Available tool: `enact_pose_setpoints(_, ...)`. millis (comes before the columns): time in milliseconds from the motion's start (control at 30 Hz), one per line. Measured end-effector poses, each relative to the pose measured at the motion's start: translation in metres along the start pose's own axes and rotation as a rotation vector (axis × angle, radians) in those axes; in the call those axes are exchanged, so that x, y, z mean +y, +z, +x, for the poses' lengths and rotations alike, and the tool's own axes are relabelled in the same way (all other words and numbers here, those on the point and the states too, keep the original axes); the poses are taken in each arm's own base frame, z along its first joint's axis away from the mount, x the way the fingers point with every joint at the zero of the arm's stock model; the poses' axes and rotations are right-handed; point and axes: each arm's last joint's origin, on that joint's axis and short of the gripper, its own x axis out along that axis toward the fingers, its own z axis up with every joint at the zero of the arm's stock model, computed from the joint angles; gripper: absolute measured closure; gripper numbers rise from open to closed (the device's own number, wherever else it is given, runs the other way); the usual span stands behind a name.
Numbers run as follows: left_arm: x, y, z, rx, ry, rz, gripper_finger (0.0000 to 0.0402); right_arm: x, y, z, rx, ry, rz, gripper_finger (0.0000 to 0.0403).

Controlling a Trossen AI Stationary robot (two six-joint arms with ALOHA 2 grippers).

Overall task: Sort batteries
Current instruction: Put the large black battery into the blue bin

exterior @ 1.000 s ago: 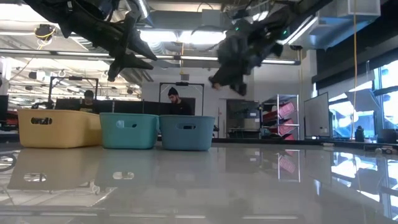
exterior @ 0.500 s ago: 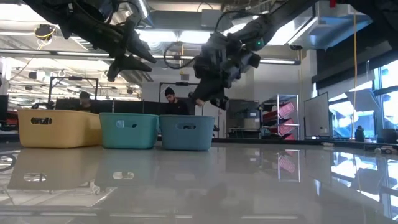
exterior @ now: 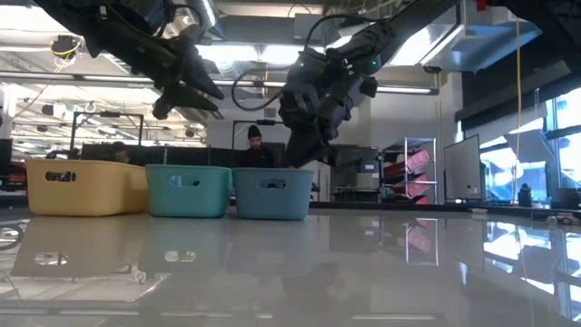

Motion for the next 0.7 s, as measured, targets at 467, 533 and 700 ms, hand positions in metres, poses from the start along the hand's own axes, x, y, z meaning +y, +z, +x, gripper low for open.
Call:
enact_pose_setpoints(467,-0.0007,-0.0002,0.0000,0.011,-0.024,0.031,0.0276,0.0029,-0.0047,0.0079,0.001,-0.102,0.056,0.0334)
enact_pose_setpoints(533,-0.0010,-0.0003,0.0000,0.015,-0.034,0.032,0.0276,0.0025,-0.0052,0.0078,0.006,-0.105,0.077,0.0316)
enact_pose_setpoints(700,-0.0014,-0.0006,0.0000,0.022,-0.045,0.032,0.0276,0.0028,-0.0055,0.0078,0.011,-0.095,0.087,0.0277)
